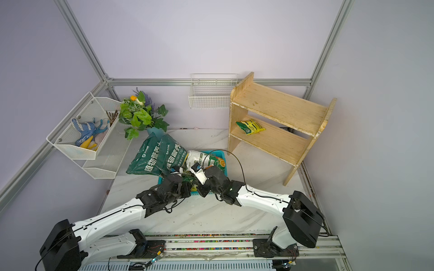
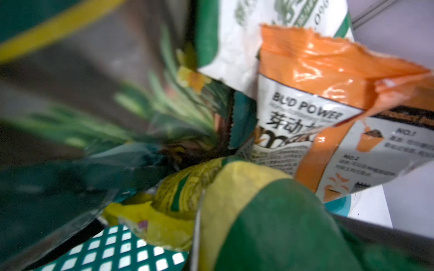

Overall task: Take down the fertilizer bag from the shelf
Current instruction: Place the fertilizer bag in the storage box, then pick up the fertilizer bag from the shelf.

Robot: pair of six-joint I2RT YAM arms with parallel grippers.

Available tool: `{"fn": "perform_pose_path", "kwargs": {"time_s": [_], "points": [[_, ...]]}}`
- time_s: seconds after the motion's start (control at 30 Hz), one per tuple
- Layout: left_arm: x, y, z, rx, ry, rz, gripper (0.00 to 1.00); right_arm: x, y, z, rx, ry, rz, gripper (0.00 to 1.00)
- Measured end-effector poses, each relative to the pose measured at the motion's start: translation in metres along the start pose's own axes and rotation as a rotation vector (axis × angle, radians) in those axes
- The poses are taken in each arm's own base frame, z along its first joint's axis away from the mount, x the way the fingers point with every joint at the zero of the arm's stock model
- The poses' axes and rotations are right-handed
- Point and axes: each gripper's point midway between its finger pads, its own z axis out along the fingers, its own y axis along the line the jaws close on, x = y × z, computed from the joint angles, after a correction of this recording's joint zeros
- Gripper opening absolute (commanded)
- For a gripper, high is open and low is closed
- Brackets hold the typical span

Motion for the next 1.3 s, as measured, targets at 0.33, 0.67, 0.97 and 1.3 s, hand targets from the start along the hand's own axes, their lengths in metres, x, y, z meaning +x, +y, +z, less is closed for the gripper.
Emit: {"fn": "perform_pose_path", "kwargs": {"time_s": [0.33,0.67,0.97,1.3], "points": [[0.0,0.011,-0.002,-0.002,-0.005,-0.028,0.09,-0.002,0.007,0.009,-0.035,-0.002,0.018,0.06],[-0.015,0.011,-0.064,0.005,0.026,-0.011,0.97,-0.065,0.003,-0.02,0.023,-0.118,0.011,0.57],[-0.072,-0.012,-0.164,0.13,-0.21,0.058,1.0,-0.159,-0.053,-0.145,0.419,-0.388,0.065,0.83],[-0.052,0.0,-0.154,0.058,-0.095,0.127,1.0,-0.123,-0.184,-0.172,0.921,-0.204,0.185,0.84]]}}
